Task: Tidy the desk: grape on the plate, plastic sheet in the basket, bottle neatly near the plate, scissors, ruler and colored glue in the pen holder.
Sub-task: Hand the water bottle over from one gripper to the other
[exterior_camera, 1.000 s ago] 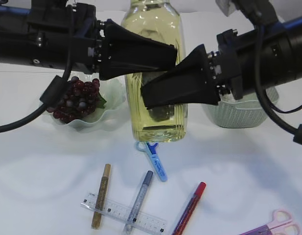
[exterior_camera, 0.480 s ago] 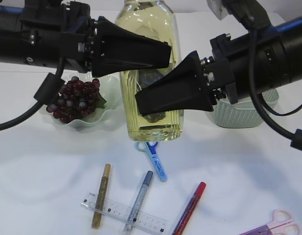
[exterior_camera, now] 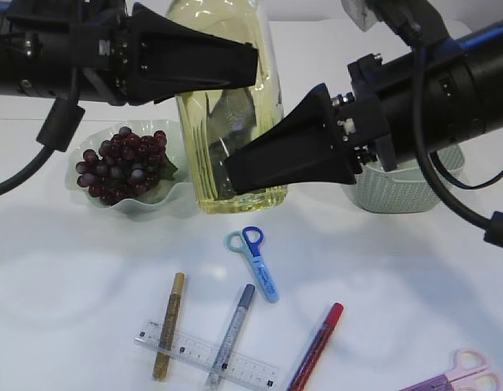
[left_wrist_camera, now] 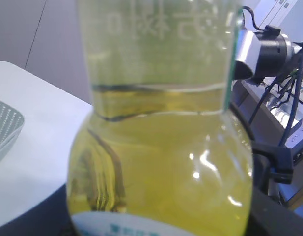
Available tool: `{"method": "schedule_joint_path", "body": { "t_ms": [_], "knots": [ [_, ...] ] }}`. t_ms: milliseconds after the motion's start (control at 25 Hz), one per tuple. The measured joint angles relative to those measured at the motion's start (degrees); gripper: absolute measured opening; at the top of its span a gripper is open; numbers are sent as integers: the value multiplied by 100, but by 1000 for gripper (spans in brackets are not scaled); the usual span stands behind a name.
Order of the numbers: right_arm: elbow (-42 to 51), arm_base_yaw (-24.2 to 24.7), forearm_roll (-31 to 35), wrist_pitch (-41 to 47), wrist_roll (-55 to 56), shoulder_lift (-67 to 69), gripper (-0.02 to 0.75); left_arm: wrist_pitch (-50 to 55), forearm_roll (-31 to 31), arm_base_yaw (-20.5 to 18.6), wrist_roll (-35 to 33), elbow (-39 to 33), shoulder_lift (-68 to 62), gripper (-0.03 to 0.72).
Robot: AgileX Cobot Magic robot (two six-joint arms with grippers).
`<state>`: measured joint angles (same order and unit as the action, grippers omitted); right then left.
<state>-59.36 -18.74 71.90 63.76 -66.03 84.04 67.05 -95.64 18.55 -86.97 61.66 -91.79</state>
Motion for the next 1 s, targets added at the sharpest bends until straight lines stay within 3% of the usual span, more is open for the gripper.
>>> {"method": "schedule_joint_path", "body": {
  "t_ms": [720, 1000],
  "knots": [
    [-5, -48, -526, 421, 486, -9, 660, -219, 300, -348, 218, 0, 0, 445],
    [-5, -48, -1269, 443, 1094, -9, 647, -219, 422, -348, 218, 0, 0, 445]
  ]
}}
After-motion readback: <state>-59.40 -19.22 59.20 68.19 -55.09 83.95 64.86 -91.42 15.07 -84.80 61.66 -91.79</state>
